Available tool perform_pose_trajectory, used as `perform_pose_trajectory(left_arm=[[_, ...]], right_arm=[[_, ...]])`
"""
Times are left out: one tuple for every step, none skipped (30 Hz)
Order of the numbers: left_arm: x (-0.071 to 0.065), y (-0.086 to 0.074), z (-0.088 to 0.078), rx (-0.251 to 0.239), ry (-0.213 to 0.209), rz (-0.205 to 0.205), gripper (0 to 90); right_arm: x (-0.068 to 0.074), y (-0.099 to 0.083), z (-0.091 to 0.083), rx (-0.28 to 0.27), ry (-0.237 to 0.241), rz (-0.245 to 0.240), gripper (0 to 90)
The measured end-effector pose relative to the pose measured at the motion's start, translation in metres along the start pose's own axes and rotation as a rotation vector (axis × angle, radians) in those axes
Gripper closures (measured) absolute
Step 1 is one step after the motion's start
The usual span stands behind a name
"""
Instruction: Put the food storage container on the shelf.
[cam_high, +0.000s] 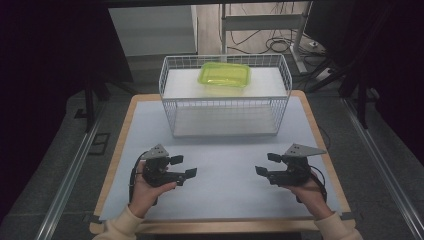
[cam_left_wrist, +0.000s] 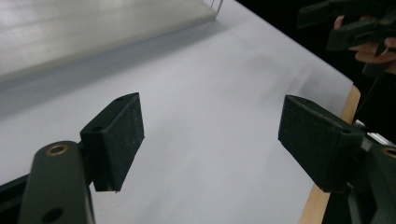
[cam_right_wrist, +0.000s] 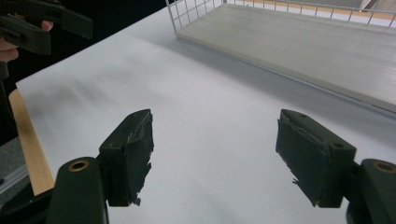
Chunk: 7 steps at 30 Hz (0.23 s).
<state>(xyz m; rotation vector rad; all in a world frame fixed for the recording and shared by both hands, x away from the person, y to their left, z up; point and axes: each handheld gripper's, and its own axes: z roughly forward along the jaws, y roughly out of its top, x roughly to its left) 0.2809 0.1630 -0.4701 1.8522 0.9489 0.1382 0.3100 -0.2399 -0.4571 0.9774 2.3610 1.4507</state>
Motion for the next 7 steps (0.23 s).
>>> perform_pose_trajectory(left_arm=[[0.0001,-0.0005,0.0003,-0.003,-0.002,-0.001,22.3],[0.0004,-0.0005,0.0,-0.005,-0.008,0.001,22.7],[0.0004,-0.0005,0.0,-0.005,-0.008,0.001,22.8],[0.0005,-0.0006,-0.0005,-0.004,-0.01,0.003,22.8],[0.0005,-0.0011,-0.0013,-0.007,-0.006,0.005,22.8],[0.0007,-0.0031,-0.0018,-0.007,-0.001,-0.001,22.8],[0.0007,-0.0031,-0.0018,-0.007,-0.001,-0.001,22.9]], right_arm=[[0.0006,-0.0003,0.0001,0.001,-0.002,-0.007,27.1],[0.0019,-0.0004,-0.0004,-0.005,-0.002,-0.012,26.8],[0.0034,-0.0007,-0.0013,-0.012,-0.006,-0.023,25.9],[0.0034,-0.0007,-0.0013,-0.012,-0.006,-0.023,25.9],[0.0047,-0.0012,-0.0022,-0.018,-0.013,-0.037,24.3],[0.0056,-0.0046,-0.0025,-0.036,-0.036,-0.06,20.9],[0.005,-0.0074,-0.0017,-0.037,-0.051,-0.068,19.7]])
